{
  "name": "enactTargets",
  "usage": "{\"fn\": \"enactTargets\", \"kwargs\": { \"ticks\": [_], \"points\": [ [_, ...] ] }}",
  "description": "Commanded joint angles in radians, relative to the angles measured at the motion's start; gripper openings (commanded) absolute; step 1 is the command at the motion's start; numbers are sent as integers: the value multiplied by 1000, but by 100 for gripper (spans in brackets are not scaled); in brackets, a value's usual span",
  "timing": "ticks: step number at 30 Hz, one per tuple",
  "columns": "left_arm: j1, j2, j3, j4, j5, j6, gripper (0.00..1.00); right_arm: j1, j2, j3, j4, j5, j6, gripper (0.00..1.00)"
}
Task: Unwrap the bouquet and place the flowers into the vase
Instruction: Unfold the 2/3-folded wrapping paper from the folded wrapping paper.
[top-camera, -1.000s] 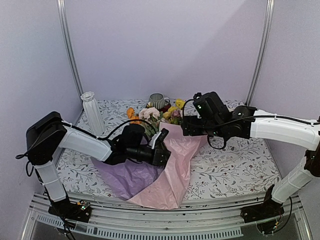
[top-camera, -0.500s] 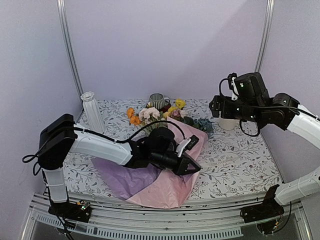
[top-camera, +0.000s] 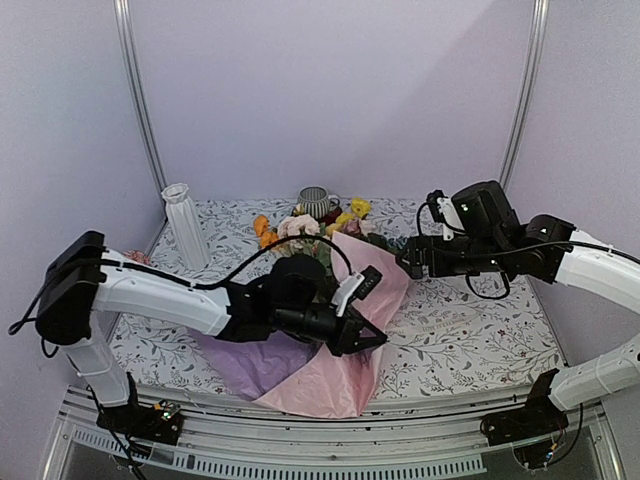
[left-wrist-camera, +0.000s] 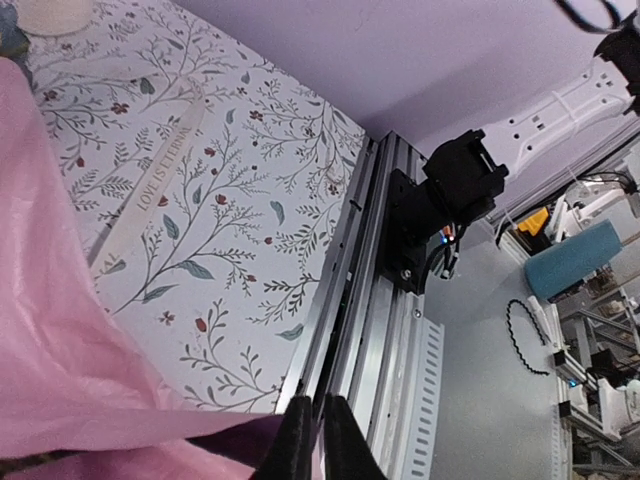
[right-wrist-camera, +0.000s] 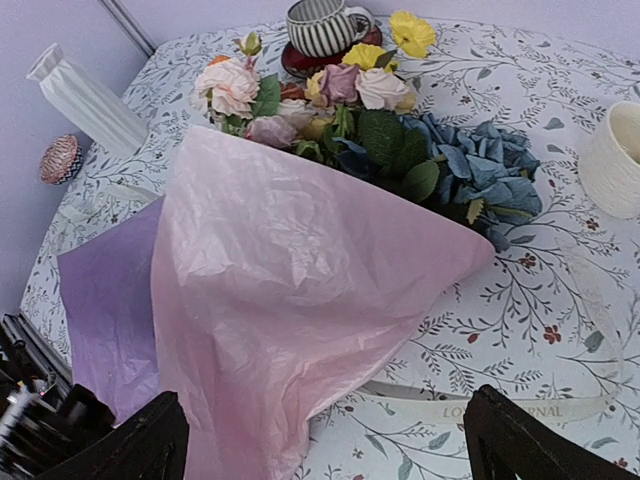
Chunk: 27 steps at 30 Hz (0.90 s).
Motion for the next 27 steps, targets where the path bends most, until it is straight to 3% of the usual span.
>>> {"fn": "enactTargets", "kwargs": {
  "ticks": [1,6,9,12,20,27],
  "points": [
    [11,-174,-114,-4,-123,20,10,-6,-15,-43,129,-98,-1,98],
    [85,-311,-186,-109,-205,18,10,-6,9,-66,177,-167,-30,96],
    [153,-372,-236,-158,-270,-32,0,-7,35,-56,192,-179,-33,95],
    [253,-378,-295,-143,-230,-77,0,-5,60,-40,191,-174,-33,95],
    [299,-194,-262,-19,-184,-89,0,-6,91,-46,218,-128,-10,97],
    [288,20,-117,41,-139,-132,0,-6,76,-47,219,-44,7,98]
  ]
}}
